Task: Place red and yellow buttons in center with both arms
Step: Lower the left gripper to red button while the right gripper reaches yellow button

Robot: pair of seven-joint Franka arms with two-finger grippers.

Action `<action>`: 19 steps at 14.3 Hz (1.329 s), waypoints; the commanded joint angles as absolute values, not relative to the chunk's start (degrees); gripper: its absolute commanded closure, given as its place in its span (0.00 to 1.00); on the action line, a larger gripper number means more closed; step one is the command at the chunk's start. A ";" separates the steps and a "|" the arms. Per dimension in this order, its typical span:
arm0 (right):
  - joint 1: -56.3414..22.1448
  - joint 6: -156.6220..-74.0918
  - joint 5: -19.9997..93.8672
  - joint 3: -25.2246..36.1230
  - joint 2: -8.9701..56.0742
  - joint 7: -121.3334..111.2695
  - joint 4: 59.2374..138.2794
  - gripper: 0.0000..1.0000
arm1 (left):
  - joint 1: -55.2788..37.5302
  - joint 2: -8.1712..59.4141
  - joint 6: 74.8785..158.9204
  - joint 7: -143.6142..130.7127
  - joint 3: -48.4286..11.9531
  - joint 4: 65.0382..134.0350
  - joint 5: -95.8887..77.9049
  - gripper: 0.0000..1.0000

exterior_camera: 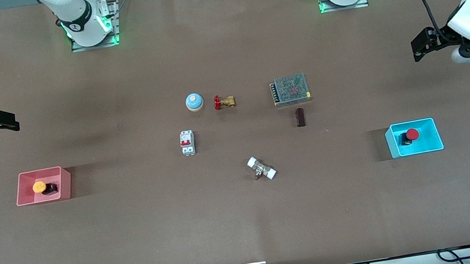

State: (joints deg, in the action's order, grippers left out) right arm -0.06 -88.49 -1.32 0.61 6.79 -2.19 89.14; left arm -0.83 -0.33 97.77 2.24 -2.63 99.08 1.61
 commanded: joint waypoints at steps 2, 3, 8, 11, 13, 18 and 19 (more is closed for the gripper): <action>0.09 -87.45 -0.26 0.62 6.94 -1.50 88.33 0.00 | -1.23 -1.14 98.26 2.11 -2.29 99.84 1.32 0.00; -0.09 -87.45 -0.26 0.53 6.94 -1.49 88.33 0.00 | -1.23 -1.14 98.26 2.11 -2.29 99.84 1.23 0.00; 2.72 -90.61 -0.09 -0.17 7.21 -2.98 90.52 0.00 | -1.23 -1.06 98.26 2.11 -2.20 99.84 1.23 0.00; 3.43 -92.81 -0.87 -0.09 8.69 -4.66 92.46 0.00 | -1.23 0.17 98.17 1.93 -2.20 99.76 1.32 0.00; 4.04 -96.13 -1.58 -0.09 10.28 -4.66 94.47 0.00 | -1.23 1.58 97.91 1.32 -2.20 99.67 1.32 0.00; 7.64 -116.25 -5.89 -0.18 11.51 -8.25 106.25 0.00 | -0.35 9.46 97.56 1.50 -1.58 92.75 0.62 0.00; 8.26 -118.28 -6.15 -0.18 12.56 -8.87 106.61 0.00 | -0.18 13.06 97.47 1.41 -1.50 90.11 0.62 0.00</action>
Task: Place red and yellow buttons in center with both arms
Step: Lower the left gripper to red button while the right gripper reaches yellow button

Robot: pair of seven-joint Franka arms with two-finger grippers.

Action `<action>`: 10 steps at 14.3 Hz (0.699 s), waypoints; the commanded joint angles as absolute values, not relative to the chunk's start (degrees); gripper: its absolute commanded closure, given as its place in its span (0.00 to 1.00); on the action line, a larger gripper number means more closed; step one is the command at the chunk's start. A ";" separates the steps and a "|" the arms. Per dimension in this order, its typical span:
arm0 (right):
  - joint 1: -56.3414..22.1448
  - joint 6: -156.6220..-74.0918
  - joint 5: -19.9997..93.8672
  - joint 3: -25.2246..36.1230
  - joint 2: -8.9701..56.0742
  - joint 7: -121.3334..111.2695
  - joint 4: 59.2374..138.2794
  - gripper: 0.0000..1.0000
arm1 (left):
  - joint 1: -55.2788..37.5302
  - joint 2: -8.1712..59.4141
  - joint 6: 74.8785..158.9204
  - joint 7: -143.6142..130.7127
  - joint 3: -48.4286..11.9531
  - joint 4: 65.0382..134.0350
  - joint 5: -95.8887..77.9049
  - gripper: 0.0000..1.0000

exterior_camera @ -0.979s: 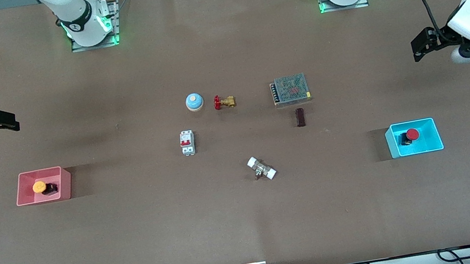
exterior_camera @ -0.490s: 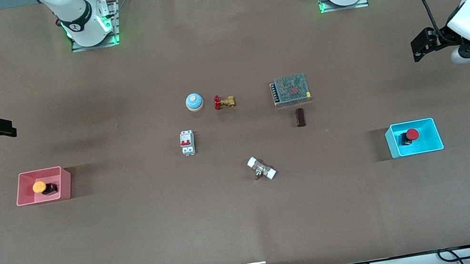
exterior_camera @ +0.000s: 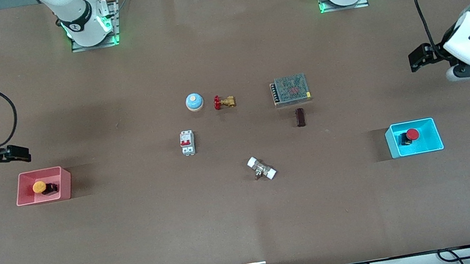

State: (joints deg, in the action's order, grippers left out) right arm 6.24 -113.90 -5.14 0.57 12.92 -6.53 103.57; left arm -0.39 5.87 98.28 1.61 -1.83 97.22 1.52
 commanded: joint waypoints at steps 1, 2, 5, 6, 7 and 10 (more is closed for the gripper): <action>8.35 -119.69 -6.59 -0.18 13.79 -8.88 106.52 0.00 | 0.35 15.01 97.47 1.84 -1.49 88.78 0.70 0.00; 8.35 -121.53 -7.64 -0.18 15.02 -8.88 106.61 0.00 | 1.31 16.77 98.17 2.11 -1.49 88.68 0.62 0.00; 8.79 -127.07 -8.79 -0.18 18.80 -8.88 106.61 0.00 | 2.54 23.62 106.04 2.11 -1.41 87.89 1.32 0.00; 9.22 -128.13 -8.79 -0.18 19.85 -8.88 106.52 0.00 | 2.98 25.73 109.30 2.11 -1.41 88.24 1.41 0.00; 9.58 -130.06 -8.79 -0.18 21.08 -9.05 106.52 0.00 | 3.16 27.58 111.16 2.11 -1.41 88.24 1.32 0.00; 9.84 -134.11 -8.88 -0.18 23.99 -9.76 106.52 0.00 | 3.95 32.42 117.40 2.20 -1.32 88.77 1.41 0.00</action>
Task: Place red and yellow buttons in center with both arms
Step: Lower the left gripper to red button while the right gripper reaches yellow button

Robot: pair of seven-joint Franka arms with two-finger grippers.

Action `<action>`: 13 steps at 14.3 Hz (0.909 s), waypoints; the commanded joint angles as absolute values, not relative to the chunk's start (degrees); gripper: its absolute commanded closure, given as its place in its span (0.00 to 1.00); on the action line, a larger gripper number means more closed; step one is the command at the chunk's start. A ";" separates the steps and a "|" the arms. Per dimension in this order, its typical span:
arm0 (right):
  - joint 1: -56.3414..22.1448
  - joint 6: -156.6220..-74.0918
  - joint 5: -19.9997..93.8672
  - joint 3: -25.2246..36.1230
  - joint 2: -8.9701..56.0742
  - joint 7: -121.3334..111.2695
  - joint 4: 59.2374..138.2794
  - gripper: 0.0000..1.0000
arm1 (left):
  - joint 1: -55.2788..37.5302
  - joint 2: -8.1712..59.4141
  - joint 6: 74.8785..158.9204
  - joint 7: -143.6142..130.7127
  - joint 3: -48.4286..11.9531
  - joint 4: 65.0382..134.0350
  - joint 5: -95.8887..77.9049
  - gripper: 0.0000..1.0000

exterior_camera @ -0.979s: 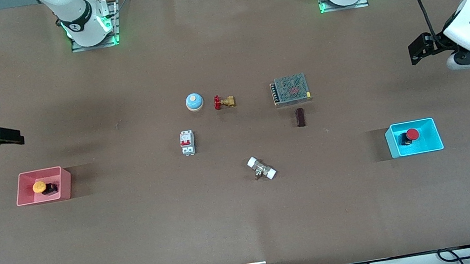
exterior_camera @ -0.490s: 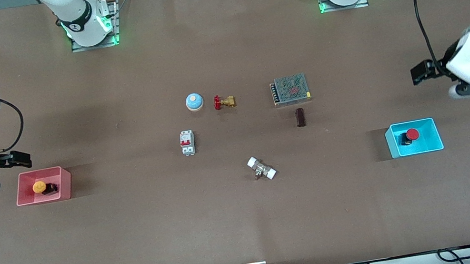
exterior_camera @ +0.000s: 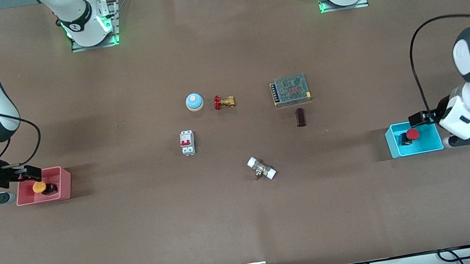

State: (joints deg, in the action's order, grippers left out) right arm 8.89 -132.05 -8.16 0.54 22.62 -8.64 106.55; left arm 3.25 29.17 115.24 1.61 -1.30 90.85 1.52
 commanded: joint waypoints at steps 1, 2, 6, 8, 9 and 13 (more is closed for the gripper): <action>10.02 -134.82 -8.88 -0.18 24.60 -9.76 106.52 0.00 | 4.48 33.56 118.99 2.37 -1.32 89.03 1.49 0.00; 10.19 -135.96 -9.05 -0.18 25.22 -9.84 106.52 0.00 | 4.66 34.36 120.66 2.37 -1.32 90.08 1.58 0.00; 10.81 -138.69 -9.93 -0.18 27.86 -9.93 106.70 0.00 | 5.53 34.72 129.09 4.39 -1.32 96.84 2.81 0.00; 11.07 -139.48 -9.93 -0.18 29.00 -10.55 106.70 0.00 | 5.54 34.72 132.87 4.57 -1.32 99.66 2.81 0.00; 11.07 -139.66 -9.93 -0.18 29.44 -10.72 106.70 0.00 | 5.54 34.72 133.76 4.74 -1.32 100.10 2.81 0.01; 11.42 -140.62 -9.93 -0.18 31.29 -10.81 106.70 0.00 | 5.54 34.80 133.77 4.75 -1.41 101.07 2.81 0.35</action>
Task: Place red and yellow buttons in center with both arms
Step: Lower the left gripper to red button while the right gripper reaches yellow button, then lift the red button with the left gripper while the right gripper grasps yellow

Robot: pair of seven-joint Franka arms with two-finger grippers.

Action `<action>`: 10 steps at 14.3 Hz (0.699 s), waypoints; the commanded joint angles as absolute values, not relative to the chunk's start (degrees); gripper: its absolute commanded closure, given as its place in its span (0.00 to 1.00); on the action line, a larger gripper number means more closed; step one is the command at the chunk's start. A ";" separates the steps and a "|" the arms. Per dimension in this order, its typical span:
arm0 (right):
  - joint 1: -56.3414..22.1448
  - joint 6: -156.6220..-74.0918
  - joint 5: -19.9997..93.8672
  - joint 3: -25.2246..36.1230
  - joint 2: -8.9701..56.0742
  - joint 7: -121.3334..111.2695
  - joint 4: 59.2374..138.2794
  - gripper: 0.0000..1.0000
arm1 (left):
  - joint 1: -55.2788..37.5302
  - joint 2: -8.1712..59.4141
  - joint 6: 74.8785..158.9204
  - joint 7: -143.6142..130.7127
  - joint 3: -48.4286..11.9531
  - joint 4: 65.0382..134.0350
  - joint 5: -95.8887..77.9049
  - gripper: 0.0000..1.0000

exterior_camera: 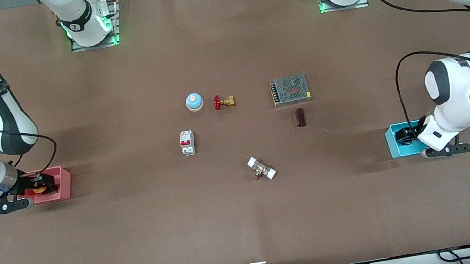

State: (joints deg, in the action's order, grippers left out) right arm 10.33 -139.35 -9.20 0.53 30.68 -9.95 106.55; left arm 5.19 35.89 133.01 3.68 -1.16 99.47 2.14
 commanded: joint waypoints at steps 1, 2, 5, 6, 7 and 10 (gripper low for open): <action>11.43 -140.71 -9.84 -0.18 31.64 -10.81 106.70 0.00 | 5.54 34.80 133.60 4.66 -1.41 101.07 2.73 0.49; 11.43 -140.80 -9.93 -0.18 31.81 -10.81 106.70 0.00 | 5.54 34.80 133.51 4.66 -1.41 100.90 2.72 0.60; 11.51 -141.33 -9.84 -0.26 32.17 -10.81 106.61 0.00 | 5.54 33.93 133.07 4.57 -1.41 100.11 2.72 0.72; 11.51 -141.33 -9.84 -0.18 32.34 -10.81 106.61 0.00 | 5.54 32.88 132.98 4.48 -1.41 100.02 2.72 0.72; 11.51 -141.42 -9.84 -0.26 32.34 -10.81 106.61 0.03 | 5.54 31.39 131.59 4.40 -1.41 99.85 2.72 0.72; 11.51 -141.42 -9.84 -0.18 32.43 -10.90 106.61 0.28 | 4.66 30.15 120.89 3.96 -2.11 91.88 2.72 0.72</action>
State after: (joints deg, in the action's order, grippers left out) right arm 10.59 -140.64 -9.20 0.54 32.21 -10.00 106.55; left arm 5.15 32.05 128.33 3.71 -1.56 96.71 2.14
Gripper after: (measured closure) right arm 0.119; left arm 0.639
